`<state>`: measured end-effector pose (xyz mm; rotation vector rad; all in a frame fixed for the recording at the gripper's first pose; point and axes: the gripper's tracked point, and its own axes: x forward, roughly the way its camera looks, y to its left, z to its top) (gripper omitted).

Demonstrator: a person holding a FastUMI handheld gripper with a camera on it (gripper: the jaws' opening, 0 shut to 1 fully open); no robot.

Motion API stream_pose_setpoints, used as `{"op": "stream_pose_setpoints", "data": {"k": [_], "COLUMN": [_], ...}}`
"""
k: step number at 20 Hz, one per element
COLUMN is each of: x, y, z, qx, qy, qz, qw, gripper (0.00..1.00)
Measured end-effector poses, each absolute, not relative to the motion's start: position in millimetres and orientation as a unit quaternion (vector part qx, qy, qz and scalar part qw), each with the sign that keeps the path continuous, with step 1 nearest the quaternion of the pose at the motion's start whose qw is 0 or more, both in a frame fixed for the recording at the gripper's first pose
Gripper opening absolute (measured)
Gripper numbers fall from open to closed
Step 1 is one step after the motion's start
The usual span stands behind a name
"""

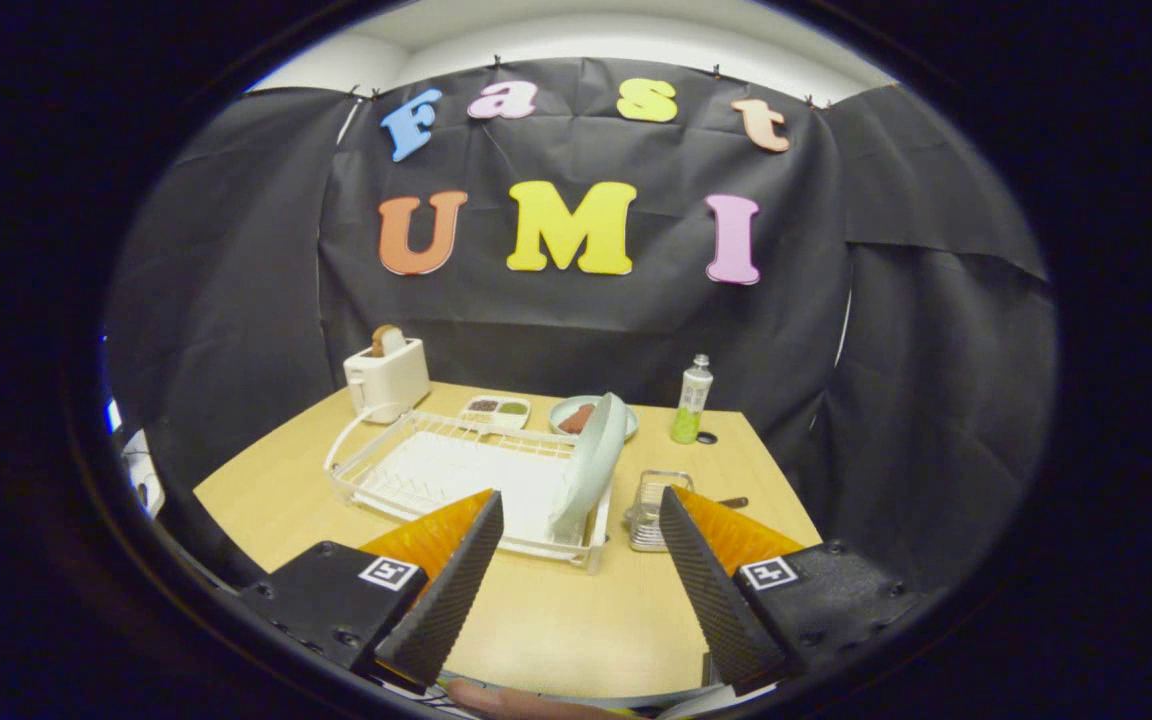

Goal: Take the plate from the dish rack, then take the spoon from the basket and place it into the plate.

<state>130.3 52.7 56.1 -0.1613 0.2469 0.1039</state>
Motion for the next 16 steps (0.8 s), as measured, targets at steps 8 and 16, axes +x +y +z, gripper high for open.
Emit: {"op": "stream_pose_setpoints", "data": {"k": [8, 16], "x": [267.1, 331.4], "y": [53.5, 57.9], "z": [80.8, 58.9], "qx": [-0.123, -0.173], "qy": [0.230, 0.354], "qz": [-0.020, -0.117], "qw": [0.965, 0.912], "gripper": [1.00, 0.91]}}
